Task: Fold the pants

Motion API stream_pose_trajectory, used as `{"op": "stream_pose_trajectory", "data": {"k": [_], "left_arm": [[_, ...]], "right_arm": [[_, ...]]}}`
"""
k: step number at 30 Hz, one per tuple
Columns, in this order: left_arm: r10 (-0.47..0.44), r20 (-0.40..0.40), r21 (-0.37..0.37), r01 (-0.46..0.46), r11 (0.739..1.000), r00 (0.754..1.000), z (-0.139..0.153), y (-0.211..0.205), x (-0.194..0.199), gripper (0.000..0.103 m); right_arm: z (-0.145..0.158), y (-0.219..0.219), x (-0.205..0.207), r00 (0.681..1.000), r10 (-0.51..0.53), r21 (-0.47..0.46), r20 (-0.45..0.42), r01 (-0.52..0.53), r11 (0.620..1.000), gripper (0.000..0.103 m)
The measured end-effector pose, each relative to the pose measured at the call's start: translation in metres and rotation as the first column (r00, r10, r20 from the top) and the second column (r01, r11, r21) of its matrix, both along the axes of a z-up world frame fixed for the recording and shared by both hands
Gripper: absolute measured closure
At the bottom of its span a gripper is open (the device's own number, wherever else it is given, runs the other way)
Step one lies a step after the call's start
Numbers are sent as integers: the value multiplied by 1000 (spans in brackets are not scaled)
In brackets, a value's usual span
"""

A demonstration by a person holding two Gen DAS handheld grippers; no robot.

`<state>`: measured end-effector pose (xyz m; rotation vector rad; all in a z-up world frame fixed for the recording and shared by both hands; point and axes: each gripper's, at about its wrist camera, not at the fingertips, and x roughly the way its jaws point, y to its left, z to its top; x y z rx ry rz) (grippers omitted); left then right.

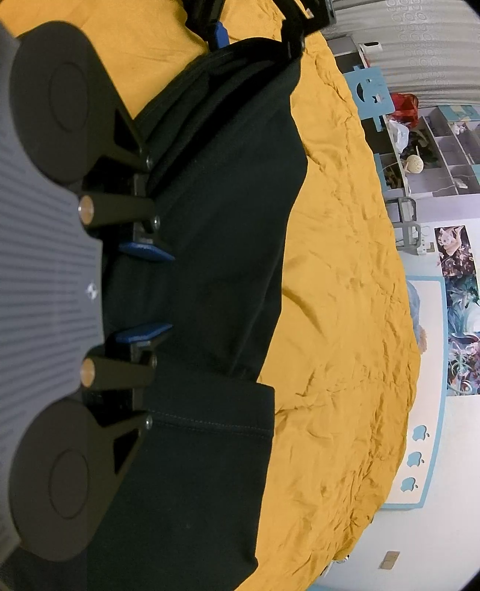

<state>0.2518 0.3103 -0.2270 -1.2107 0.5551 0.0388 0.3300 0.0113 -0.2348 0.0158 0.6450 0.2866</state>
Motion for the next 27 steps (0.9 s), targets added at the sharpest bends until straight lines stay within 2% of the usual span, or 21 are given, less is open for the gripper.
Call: {"op": "stream_pose_trajectory", "data": {"k": [2, 5, 7, 9, 11, 15, 17, 21, 25, 27], "left_arm": [[10, -10, -4, -10, 1000, 1000, 1, -1, -6, 41], [18, -4, 34, -18, 999, 1000, 7, -6, -11, 40], [11, 10, 101, -12, 995, 1000, 14, -14, -14, 35], [-10, 17, 184, 7, 983, 1000, 20, -23, -9, 23], [-42, 18, 241, 36, 970, 999, 23, -32, -2, 19], [-85, 8, 300, 78, 951, 996, 26, -43, -1, 17], [-71, -11, 285, 71, 956, 997, 23, -40, 0, 16], [-20, -37, 208, 27, 978, 999, 9, -30, 4, 17], [20, -33, 197, -13, 980, 999, 5, -31, 15, 17], [27, -36, 215, -18, 976, 999, 4, -34, 20, 33]], "right_arm": [[0, 0, -1, 1000, 0, 2, 1, 0, 1000, 69], [-1, 0, -1, 1000, -1, 3, 2, 1, 1000, 69], [-1, 0, -1, 1000, -2, 3, 4, 2, 1000, 69], [-1, 0, -1, 1000, -1, 4, 3, 1, 1000, 69], [-1, 0, -1, 1000, -2, 4, 3, 1, 1000, 69], [-1, 0, -1, 1000, -1, 4, 4, 1, 1000, 69], [-1, 0, -1, 1000, -2, 5, 4, 2, 1000, 69], [-1, 0, -1, 1000, -2, 5, 4, 2, 1000, 69], [-2, 1, -1, 1000, -2, 4, 4, 2, 1000, 69], [-2, 1, -1, 1000, -2, 4, 3, 2, 1000, 69]]}}
